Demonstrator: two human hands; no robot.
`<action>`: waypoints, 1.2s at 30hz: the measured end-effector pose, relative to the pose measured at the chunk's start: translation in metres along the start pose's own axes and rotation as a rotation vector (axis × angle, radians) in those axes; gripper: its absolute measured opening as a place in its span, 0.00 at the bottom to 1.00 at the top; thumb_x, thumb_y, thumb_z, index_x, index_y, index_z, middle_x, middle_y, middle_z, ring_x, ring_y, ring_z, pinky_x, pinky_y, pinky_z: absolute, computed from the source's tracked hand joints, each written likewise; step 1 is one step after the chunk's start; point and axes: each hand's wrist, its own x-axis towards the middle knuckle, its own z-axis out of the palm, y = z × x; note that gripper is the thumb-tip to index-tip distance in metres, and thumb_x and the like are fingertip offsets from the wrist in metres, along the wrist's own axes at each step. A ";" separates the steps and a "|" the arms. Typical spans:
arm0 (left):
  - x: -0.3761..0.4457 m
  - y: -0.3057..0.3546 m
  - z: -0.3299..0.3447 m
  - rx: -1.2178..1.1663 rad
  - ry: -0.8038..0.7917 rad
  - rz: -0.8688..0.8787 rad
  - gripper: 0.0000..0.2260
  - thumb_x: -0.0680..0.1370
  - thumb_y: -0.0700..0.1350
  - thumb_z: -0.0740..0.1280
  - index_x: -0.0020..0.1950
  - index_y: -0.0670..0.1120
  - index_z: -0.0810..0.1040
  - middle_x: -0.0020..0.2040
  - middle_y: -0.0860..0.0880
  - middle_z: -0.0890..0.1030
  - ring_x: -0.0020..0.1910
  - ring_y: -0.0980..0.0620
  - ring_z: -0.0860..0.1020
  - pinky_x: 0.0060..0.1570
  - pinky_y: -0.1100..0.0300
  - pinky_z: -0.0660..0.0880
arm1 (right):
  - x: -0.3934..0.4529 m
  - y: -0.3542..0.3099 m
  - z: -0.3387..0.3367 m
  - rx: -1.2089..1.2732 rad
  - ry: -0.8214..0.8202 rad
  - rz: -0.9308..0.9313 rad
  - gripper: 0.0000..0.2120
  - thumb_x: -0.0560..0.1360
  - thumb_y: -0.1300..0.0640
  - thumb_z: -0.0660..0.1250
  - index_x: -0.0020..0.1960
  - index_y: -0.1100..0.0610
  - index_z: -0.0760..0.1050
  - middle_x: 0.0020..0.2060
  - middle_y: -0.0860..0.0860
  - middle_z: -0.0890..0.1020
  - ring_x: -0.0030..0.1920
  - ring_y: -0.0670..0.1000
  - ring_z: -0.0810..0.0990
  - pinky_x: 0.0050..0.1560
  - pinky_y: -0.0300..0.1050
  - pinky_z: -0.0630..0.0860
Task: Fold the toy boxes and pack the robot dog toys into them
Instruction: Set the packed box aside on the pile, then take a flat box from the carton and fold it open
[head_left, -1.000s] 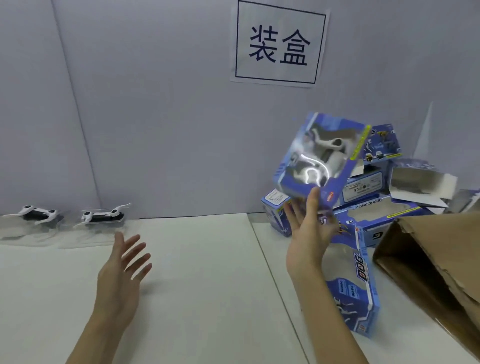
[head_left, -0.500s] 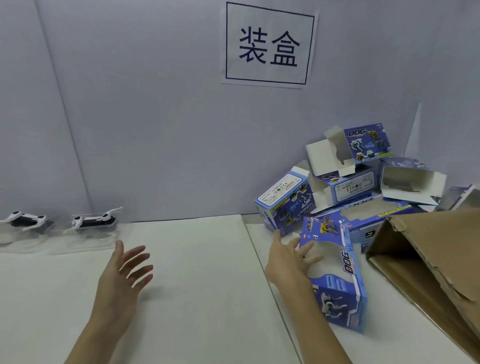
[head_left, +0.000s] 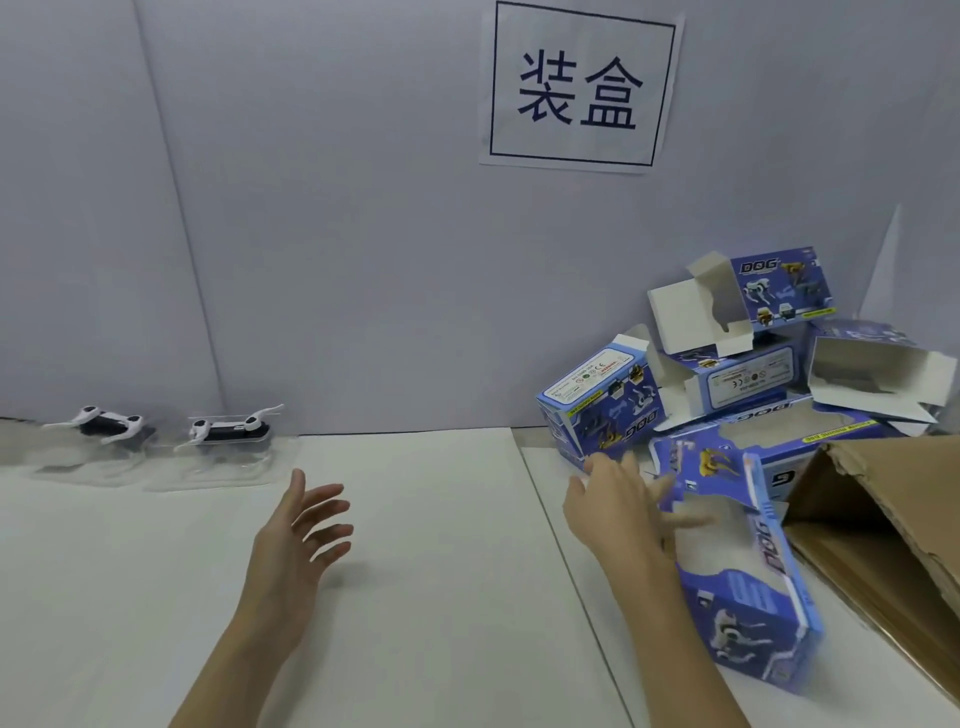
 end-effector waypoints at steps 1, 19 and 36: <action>0.000 0.000 0.001 0.004 -0.002 -0.002 0.24 0.80 0.64 0.65 0.57 0.44 0.84 0.46 0.48 0.84 0.43 0.46 0.80 0.50 0.50 0.77 | 0.002 0.001 0.002 -0.033 -0.055 0.032 0.18 0.85 0.47 0.58 0.73 0.50 0.71 0.82 0.60 0.54 0.80 0.75 0.41 0.68 0.88 0.42; -0.004 0.000 0.002 -0.003 -0.027 -0.012 0.24 0.82 0.62 0.64 0.57 0.42 0.83 0.44 0.48 0.83 0.43 0.45 0.79 0.50 0.49 0.76 | 0.023 0.031 -0.005 0.004 -0.042 0.002 0.24 0.79 0.67 0.66 0.68 0.43 0.79 0.82 0.59 0.58 0.82 0.60 0.53 0.81 0.66 0.49; -0.007 -0.016 0.020 0.146 -0.157 0.058 0.28 0.75 0.58 0.75 0.72 0.57 0.69 0.55 0.46 0.87 0.51 0.45 0.87 0.40 0.58 0.82 | -0.085 -0.072 0.044 0.662 -0.168 -0.834 0.22 0.81 0.69 0.61 0.59 0.46 0.85 0.76 0.40 0.68 0.78 0.35 0.59 0.71 0.30 0.66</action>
